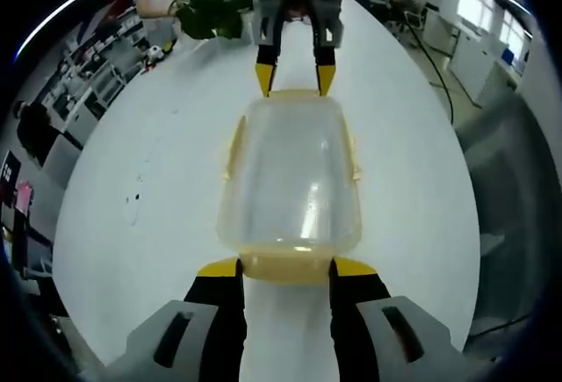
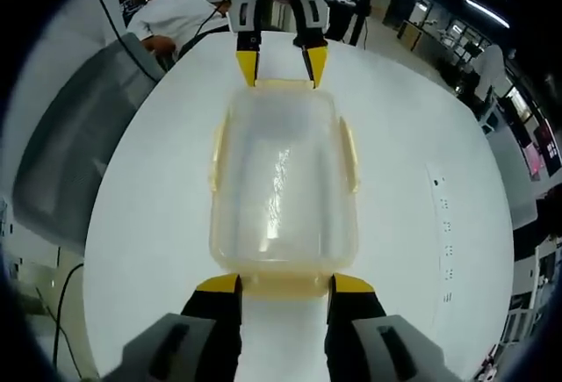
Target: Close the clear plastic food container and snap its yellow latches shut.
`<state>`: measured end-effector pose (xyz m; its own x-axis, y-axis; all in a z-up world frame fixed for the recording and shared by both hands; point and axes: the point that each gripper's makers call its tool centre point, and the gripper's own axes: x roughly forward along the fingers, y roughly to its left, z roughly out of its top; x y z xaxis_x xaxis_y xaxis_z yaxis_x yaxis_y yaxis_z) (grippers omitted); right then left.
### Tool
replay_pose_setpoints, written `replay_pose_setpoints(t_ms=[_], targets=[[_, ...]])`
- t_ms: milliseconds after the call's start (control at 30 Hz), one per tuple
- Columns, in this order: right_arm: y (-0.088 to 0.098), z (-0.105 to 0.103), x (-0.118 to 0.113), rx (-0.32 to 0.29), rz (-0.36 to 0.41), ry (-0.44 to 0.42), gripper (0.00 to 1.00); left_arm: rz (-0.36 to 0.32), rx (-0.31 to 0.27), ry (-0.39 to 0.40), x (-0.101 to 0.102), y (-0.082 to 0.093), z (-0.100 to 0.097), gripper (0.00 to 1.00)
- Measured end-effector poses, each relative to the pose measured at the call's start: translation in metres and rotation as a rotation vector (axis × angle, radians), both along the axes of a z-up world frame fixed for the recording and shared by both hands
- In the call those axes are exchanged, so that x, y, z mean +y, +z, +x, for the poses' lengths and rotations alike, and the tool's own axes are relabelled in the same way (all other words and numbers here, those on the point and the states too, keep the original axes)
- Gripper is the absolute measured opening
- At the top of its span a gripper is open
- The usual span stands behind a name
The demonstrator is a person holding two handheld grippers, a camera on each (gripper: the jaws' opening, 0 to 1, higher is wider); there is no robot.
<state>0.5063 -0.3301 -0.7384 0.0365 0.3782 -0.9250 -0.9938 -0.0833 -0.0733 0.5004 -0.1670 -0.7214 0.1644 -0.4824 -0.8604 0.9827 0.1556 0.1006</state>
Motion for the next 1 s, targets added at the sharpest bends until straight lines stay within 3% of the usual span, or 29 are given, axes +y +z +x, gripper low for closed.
replay_pose_setpoints(t_ms=[1000], targets=[[-0.007,0.001,-0.003,0.034,0.008,-0.021,0.35,-0.010,0.051,-0.025,-0.002,-0.019,0.004,0.35]])
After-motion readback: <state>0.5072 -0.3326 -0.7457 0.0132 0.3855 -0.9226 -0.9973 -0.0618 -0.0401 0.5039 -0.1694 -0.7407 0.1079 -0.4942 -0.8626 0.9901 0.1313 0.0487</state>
